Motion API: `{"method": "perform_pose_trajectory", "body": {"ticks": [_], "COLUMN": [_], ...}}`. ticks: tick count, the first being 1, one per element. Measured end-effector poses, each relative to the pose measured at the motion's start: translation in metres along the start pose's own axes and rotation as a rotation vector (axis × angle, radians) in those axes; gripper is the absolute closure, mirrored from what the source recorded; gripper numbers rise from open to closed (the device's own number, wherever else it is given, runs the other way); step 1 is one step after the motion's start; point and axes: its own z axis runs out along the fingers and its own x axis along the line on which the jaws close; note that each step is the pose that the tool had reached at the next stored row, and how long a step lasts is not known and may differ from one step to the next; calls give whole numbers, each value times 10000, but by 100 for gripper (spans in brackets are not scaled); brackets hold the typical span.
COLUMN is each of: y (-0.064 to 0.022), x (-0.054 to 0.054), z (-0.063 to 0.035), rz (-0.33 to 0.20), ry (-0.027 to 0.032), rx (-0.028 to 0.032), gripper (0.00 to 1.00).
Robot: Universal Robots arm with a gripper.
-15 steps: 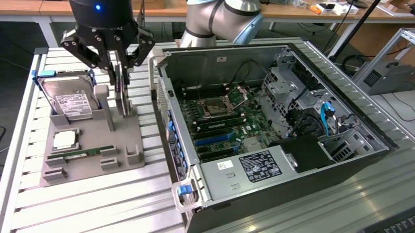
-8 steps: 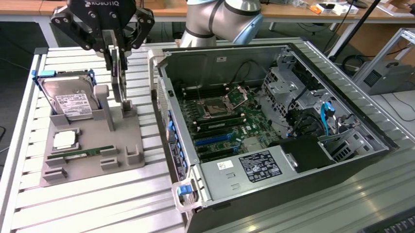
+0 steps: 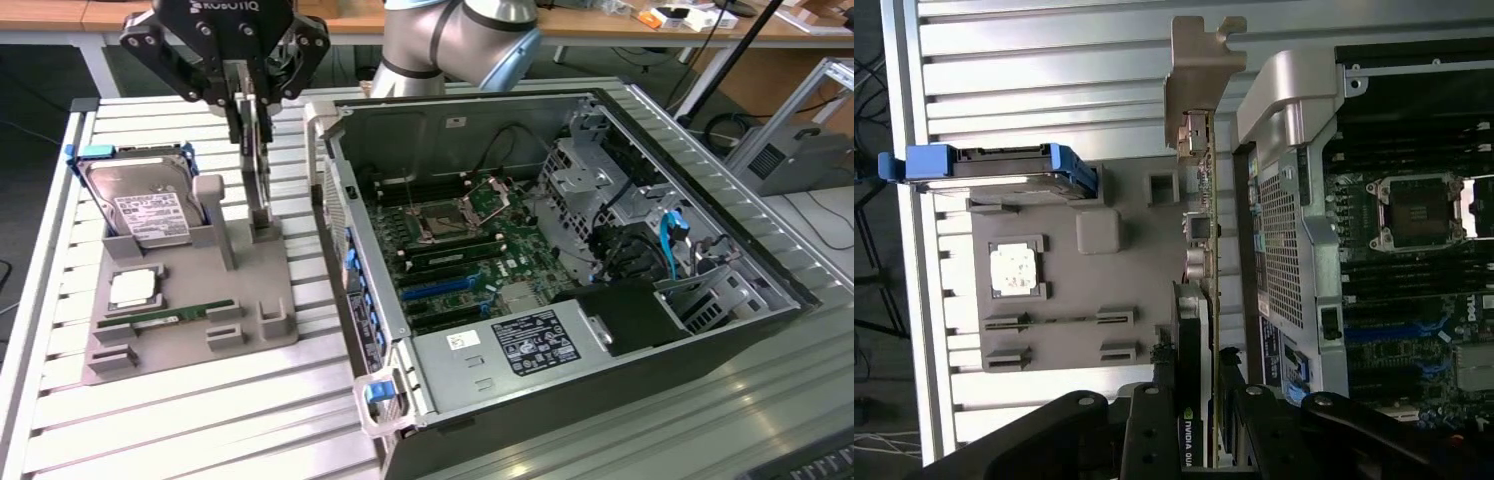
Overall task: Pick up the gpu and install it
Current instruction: 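Pick up the gpu and move the gpu toward the slot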
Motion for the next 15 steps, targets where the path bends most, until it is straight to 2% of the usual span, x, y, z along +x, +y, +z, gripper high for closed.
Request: {"method": "perform_pose_trajectory", "body": {"ticks": [2, 9, 11, 12, 15], "y": [4, 31, 39, 47, 60], "x": [-54, -415, -511, -616, -787], "z": [2, 11, 14, 17, 21], "rz": [1, 1, 2, 3, 6], "ry": [-1, 3, 5, 8, 14], "rx": [-1, -22, -59, -101, -167], "gripper": [73, 73, 73, 73, 73]}}
